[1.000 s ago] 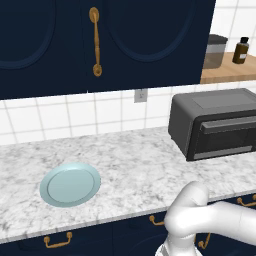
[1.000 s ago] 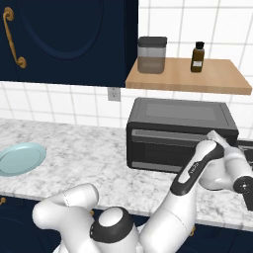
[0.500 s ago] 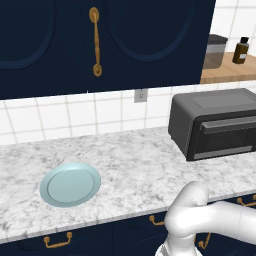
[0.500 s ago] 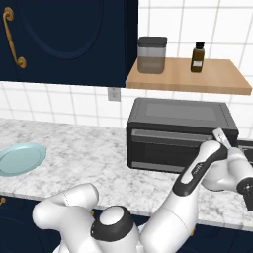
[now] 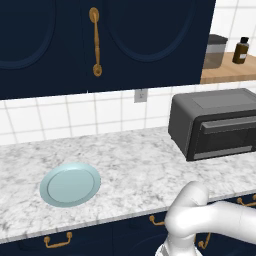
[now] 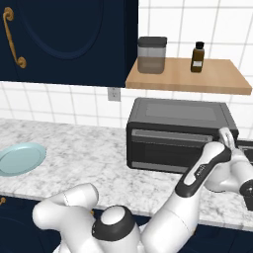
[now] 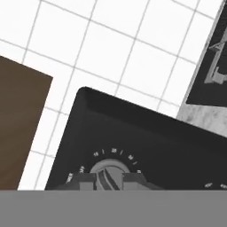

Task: Pick up the kebab skewer and baguette bread, and place them inside the toaster oven. Close the toaster oven door and start by setting the timer.

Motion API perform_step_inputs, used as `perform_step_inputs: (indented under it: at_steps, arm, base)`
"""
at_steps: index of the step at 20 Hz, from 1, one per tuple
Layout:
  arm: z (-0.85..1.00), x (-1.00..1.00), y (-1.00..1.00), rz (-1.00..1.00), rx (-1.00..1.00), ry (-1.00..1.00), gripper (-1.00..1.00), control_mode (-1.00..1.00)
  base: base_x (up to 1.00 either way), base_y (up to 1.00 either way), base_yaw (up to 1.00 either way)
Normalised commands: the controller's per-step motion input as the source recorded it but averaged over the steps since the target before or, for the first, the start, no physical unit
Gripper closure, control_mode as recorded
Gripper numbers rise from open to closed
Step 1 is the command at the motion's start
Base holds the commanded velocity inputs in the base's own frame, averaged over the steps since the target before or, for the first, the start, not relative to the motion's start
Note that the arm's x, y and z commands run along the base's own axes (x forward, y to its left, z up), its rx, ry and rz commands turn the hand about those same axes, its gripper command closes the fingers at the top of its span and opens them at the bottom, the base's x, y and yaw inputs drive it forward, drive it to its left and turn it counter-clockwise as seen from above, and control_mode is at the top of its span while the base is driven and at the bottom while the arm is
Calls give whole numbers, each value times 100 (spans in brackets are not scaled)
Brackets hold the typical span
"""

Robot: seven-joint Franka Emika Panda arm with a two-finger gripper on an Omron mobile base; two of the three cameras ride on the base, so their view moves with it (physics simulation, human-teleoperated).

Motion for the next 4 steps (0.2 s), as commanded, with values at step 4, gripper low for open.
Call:
perform_step_inputs:
  at_steps: [4]
  arm:
    - [-14, 0, 0, 0, 25, 0, 100, -100]
  base:
    - [0, 0, 0]
